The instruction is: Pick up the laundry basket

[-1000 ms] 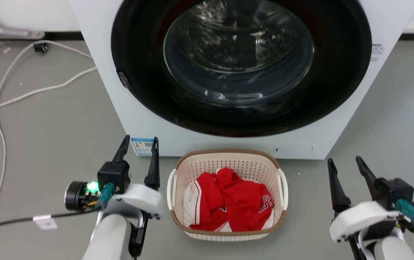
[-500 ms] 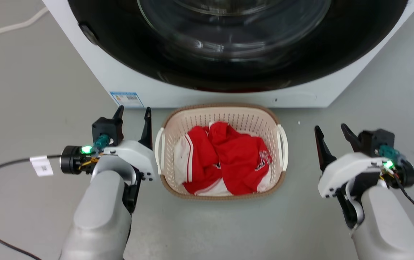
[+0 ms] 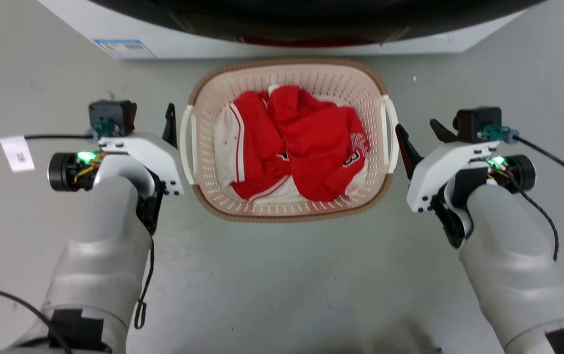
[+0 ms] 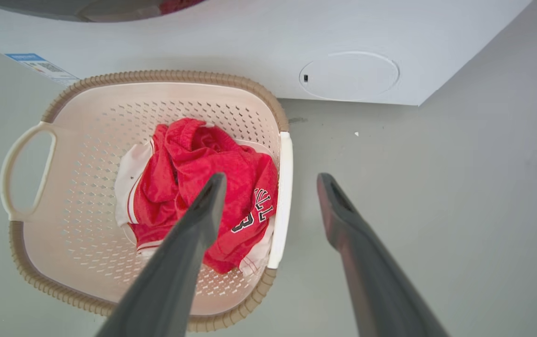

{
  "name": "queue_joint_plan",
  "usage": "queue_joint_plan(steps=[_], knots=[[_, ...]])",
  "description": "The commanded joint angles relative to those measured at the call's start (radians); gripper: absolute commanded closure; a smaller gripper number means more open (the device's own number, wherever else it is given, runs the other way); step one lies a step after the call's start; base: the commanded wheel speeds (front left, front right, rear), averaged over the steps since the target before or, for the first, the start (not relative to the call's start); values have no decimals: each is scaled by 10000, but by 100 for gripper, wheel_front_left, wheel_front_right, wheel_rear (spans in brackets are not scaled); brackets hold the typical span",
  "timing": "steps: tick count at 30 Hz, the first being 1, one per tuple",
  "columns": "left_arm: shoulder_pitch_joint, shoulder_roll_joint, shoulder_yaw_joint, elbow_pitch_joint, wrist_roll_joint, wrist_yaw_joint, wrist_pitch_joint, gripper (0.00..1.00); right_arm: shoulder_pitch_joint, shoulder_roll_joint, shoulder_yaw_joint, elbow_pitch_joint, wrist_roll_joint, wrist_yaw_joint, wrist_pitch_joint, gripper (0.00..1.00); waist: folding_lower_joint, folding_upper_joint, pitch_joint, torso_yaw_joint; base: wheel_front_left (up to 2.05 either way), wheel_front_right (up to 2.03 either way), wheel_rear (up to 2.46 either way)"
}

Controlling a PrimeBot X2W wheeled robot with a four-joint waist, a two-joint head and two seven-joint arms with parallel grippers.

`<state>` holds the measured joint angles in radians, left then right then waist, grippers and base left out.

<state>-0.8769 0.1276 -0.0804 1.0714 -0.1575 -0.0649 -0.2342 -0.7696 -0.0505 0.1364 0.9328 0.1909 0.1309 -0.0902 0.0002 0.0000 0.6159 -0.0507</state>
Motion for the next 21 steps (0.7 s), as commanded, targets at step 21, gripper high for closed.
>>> queue_joint_plan(steps=[21], knots=[[-2844,693,-530,1799,-302,-582,1412,0,-3013,7,2612,2205,2451,-3,404,0,-2,0,2737,-590,0,0,0]])
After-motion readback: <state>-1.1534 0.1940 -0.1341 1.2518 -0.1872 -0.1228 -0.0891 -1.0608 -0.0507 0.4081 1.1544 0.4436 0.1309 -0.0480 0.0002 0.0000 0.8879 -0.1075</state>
